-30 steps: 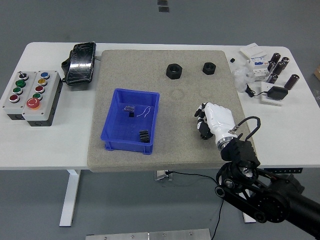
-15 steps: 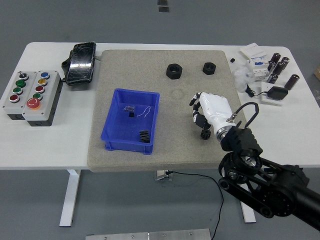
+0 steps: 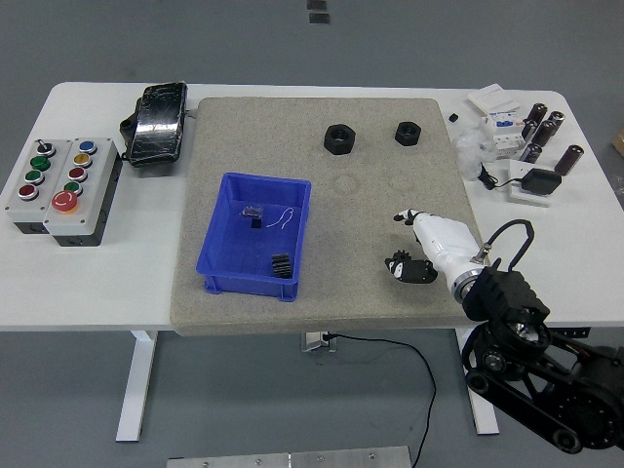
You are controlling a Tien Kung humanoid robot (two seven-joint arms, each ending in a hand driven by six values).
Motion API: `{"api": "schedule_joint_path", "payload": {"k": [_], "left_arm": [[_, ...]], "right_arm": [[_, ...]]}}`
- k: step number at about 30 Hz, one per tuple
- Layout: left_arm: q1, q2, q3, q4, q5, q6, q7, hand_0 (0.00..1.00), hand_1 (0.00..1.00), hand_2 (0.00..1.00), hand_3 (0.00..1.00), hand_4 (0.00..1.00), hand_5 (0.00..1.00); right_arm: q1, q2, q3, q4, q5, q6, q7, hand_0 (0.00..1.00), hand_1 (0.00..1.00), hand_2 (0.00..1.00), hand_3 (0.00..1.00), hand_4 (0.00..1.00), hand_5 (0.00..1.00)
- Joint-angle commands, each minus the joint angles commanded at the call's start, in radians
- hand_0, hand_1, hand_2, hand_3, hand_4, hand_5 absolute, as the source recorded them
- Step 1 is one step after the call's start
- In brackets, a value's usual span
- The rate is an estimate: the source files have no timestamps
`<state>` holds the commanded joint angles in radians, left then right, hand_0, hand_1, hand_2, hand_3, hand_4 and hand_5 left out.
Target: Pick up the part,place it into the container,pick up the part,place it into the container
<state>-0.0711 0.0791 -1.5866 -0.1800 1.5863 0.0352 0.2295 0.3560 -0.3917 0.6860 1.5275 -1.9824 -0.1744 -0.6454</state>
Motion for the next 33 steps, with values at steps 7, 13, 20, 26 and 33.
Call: {"api": "schedule_joint_path", "payload": {"k": [7,13,20,26,33], "left_arm": [[-0.001,0.001,0.001,0.000,0.001,-0.001,0.000,0.629,0.552,0.535,0.609,0.659,0.408],[0.000,0.000,0.003,0.000,0.000,-0.001,-0.001,0.629,0.552,0.535,0.608,0.659,0.408],[0.002,-0.001,0.000,0.000,0.006,-0.002,0.001,0.629,0.552,0.535,0.608,0.656,0.405],[0.000,-0.001,0.003,0.000,0.005,-0.002,0.000,0.630,0.552,0.534,0.608,0.656,0.403],[0.001,0.000,0.003,0.000,0.005,-0.002,-0.001,0.630,0.552,0.535,0.608,0.655,0.402]], "right_arm": [[0.007,0.007,-0.030,-0.059,0.014,-0.005,0.000,0.338,0.582,0.736,0.723,0.745,0.288],[0.009,0.021,-0.039,-0.092,0.011,-0.039,0.000,0.334,0.549,0.678,0.696,0.740,0.297],[0.011,0.033,-0.048,-0.110,0.008,-0.070,0.000,0.299,0.462,0.454,0.589,0.719,0.296],[0.012,0.040,-0.059,-0.121,0.014,-0.085,0.000,0.284,0.454,0.403,0.490,0.634,0.180],[0.013,0.040,-0.064,-0.127,0.016,-0.106,0.000,0.277,0.457,0.383,0.416,0.557,0.141]]}}
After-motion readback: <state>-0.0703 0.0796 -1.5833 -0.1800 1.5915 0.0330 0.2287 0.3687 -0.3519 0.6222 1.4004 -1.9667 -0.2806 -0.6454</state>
